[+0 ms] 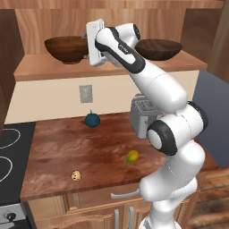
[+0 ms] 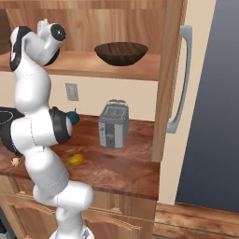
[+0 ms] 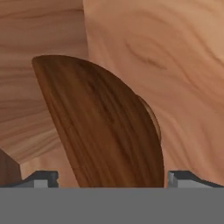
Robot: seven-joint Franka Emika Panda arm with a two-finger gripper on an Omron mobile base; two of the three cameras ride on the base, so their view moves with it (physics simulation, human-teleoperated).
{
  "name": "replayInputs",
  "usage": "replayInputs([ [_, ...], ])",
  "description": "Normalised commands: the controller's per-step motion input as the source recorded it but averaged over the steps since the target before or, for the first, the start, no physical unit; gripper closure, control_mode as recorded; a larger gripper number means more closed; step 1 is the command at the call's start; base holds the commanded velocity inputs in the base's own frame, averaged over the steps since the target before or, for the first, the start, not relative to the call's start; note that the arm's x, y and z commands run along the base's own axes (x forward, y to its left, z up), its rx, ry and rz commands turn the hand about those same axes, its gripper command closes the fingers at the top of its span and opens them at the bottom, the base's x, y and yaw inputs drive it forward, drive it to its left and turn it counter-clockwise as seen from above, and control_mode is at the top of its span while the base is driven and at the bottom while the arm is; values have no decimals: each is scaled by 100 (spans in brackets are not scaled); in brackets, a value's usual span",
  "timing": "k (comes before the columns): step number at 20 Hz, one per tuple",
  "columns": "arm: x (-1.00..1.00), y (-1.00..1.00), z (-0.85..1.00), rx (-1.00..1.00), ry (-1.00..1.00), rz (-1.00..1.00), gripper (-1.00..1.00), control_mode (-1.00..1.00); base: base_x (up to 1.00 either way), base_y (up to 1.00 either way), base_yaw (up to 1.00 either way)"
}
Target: Pick both bowls and place them on the counter. Then place the cookie dough ball in one bowl and place the mango in the other bowl.
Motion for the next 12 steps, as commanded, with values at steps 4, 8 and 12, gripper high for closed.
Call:
replayInputs([
  [4, 21, 9, 0, 0, 0, 0, -100, -100, 0, 0, 0],
  [8, 9, 15, -3, -3, 8, 0, 100, -100, 0, 0, 0],
  [12, -10, 3, -17, -9, 13, 7, 100, -100, 0, 0, 0],
])
